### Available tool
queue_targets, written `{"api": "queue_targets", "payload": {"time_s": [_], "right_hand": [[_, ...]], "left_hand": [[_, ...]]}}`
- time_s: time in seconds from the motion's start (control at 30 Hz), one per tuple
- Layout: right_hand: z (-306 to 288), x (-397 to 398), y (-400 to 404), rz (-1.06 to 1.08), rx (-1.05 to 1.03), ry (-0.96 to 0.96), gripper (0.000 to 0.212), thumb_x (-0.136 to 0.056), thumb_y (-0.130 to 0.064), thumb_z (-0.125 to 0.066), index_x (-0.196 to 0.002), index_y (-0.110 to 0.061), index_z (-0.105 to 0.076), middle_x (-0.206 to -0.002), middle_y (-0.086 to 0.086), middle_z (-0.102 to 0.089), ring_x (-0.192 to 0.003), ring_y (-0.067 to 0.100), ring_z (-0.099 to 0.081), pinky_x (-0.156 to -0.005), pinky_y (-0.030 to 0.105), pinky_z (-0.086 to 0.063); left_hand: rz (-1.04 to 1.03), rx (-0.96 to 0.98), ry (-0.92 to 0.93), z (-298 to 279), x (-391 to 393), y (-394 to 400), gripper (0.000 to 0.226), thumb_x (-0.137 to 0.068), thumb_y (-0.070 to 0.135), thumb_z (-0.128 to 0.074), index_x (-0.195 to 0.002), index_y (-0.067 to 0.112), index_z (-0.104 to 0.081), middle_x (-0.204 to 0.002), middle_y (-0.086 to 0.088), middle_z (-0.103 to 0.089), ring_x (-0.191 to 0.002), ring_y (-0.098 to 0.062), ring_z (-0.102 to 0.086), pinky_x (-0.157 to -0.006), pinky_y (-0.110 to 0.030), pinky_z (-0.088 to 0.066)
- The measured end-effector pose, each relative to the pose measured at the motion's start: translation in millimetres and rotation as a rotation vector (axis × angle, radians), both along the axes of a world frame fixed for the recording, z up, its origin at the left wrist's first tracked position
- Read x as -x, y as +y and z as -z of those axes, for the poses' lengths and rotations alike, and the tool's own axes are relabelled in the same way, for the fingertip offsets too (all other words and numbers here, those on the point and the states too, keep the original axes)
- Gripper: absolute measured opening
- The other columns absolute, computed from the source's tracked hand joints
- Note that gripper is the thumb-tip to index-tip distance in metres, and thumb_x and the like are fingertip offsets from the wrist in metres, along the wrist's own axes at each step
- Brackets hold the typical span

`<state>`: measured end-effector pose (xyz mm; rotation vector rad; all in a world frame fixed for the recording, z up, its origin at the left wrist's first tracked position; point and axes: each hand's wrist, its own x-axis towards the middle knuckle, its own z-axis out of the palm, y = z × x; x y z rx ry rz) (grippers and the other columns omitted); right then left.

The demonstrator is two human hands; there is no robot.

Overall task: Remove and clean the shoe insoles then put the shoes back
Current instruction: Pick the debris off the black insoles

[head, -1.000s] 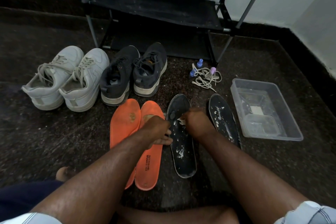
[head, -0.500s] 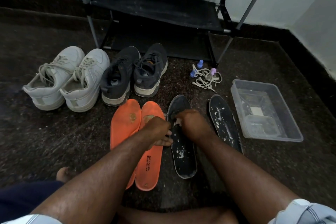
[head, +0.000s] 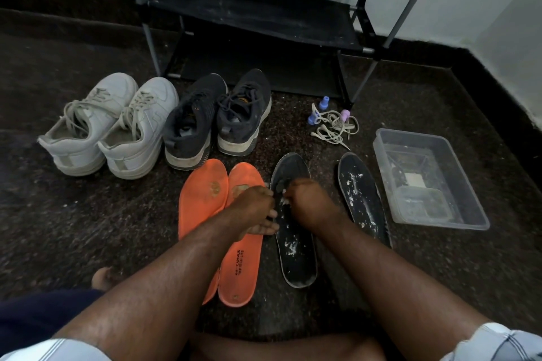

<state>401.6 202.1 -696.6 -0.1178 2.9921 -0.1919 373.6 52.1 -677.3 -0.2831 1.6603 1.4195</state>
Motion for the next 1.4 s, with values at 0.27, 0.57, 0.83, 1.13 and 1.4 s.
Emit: {"api": "queue_targets", "payload": {"time_s": [0.27, 0.57, 0.83, 1.13, 1.4], "right_hand": [[-3.7, 1.9, -4.8, 0.030, 0.032, 0.016, 0.012, -0.082, -0.009, -0.062, -0.087, -0.001, -0.071, -0.090, 0.020, -0.067, -0.083, 0.036, -0.064, -0.077, 0.036, -0.049], [-3.8, -0.4, -0.9, 0.056, 0.112, 0.061, 0.027, -0.078, -0.008, -0.061, -0.100, -0.017, -0.074, -0.094, 0.011, -0.069, -0.086, 0.028, -0.065, -0.078, 0.031, -0.049], [-0.1, 2.7, 1.2, 0.067, 0.072, 0.071, 0.015, -0.084, -0.010, -0.061, -0.091, -0.005, -0.073, -0.095, 0.017, -0.066, -0.086, 0.031, -0.063, -0.079, 0.033, -0.048], [-5.7, -0.4, -3.0, 0.091, 0.143, 0.086, 0.015, -0.082, -0.008, -0.062, -0.092, -0.012, -0.072, -0.093, 0.013, -0.069, -0.087, 0.030, -0.065, -0.073, 0.030, -0.046], [-2.6, -0.2, 1.2, 0.140, 0.197, 0.103, 0.016, -0.081, -0.006, -0.064, -0.091, -0.013, -0.073, -0.093, 0.011, -0.072, -0.087, 0.029, -0.066, -0.076, 0.030, -0.047]], "left_hand": [[-0.022, -0.017, 0.001, 1.9, 0.5, -1.4, 0.032, -0.104, 0.014, -0.037, -0.131, 0.022, -0.052, -0.086, -0.012, -0.061, -0.067, -0.027, -0.064, -0.058, -0.031, -0.057], [-0.054, -0.009, -0.005, 2.5, 0.5, -0.8, 0.035, -0.103, 0.008, -0.036, -0.132, 0.019, -0.052, -0.092, -0.016, -0.060, -0.068, -0.030, -0.062, -0.064, -0.036, -0.055], [-0.032, 0.016, 0.019, 1.3, 0.1, 0.8, 0.039, -0.104, 0.010, -0.032, -0.137, 0.020, -0.049, -0.101, -0.017, -0.059, -0.072, -0.028, -0.063, -0.068, -0.036, -0.057], [-0.045, 0.015, 0.018, 1.8, -0.1, 1.5, 0.037, -0.104, 0.014, -0.033, -0.135, 0.021, -0.051, -0.093, -0.015, -0.060, -0.070, -0.029, -0.064, -0.067, -0.036, -0.057], [-0.035, 0.022, 0.023, 0.7, -1.3, 1.9, 0.034, -0.106, 0.020, -0.033, -0.135, 0.023, -0.049, -0.094, -0.013, -0.059, -0.071, -0.027, -0.064, -0.065, -0.034, -0.057]]}}
